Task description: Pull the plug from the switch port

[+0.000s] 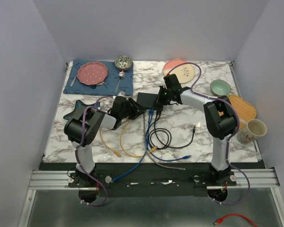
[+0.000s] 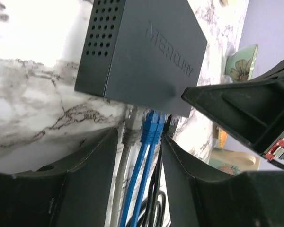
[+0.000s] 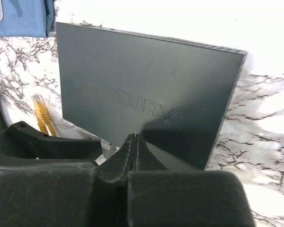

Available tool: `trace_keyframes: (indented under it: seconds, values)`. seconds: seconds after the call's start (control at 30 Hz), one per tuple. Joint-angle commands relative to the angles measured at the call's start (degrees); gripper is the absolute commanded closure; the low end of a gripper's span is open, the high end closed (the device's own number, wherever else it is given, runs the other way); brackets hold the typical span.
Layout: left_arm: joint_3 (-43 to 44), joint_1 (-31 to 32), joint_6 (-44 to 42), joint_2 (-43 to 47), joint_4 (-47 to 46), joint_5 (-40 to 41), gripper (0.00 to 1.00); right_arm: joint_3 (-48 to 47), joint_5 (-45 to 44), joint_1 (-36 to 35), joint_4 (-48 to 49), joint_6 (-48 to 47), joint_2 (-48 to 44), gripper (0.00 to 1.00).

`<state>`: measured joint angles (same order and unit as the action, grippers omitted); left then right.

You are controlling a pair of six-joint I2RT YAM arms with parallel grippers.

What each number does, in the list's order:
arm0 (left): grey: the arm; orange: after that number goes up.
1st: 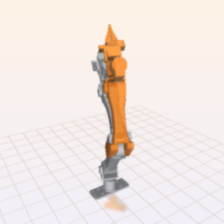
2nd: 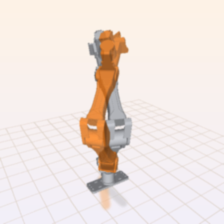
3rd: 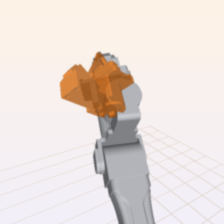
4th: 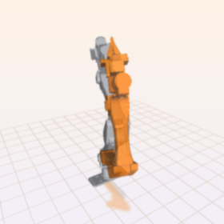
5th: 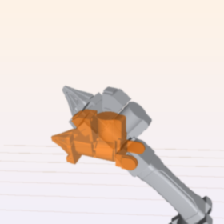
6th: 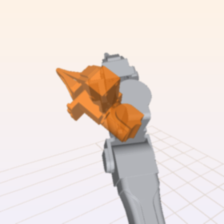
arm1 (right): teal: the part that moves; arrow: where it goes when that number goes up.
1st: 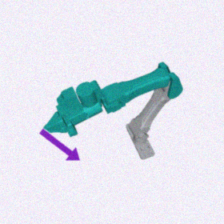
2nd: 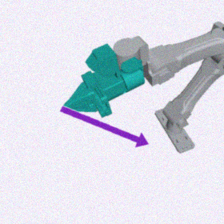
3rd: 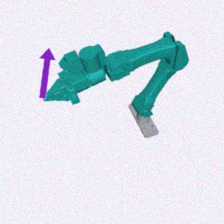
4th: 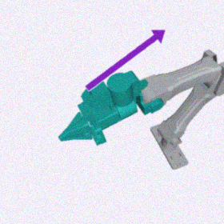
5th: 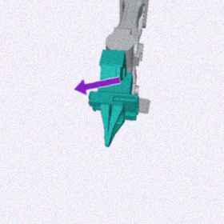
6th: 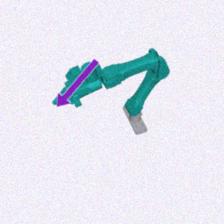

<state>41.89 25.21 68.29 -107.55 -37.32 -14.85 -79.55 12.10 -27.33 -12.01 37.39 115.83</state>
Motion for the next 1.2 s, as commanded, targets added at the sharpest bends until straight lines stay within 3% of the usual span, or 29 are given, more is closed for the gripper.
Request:
trace_keyframes:
  seconds: [0.0,0.13,0.37,0.63,0.87,1.17]
  values:
    - [1.6,-0.4,1.8,-3.9,-0.1,0.3,0.45,-0.3,-0.3,0.3,0.9,-0.6,2.1,0.99]
    - [1.6,-0.5,4.1,-6.7,-3.6,-0.3,0.46,-0.2,0.3,0.4,1.1,-0.5,3.0,0.99]
    - [0.0,-1.2,6.6,-9.3,-9.3,-2.0,0.66,0.4,0.5,0.3,1.6,-0.4,3.3,0.99]
    - [-0.3,-1.9,6.9,-10.1,-9.3,-2.2,0.67,0.5,1.1,0.3,1.9,0.0,3.4,0.99]
    - [0.0,-1.9,6.9,-11.0,-8.9,-2.6,0.93,2.0,1.6,0.3,2.6,-0.2,1.7,0.99]
    - [-0.3,-2.1,6.9,-11.0,-9.5,-2.6,1.0,5.6,3.0,-2.7,5.5,0.1,-1.0,0.99]
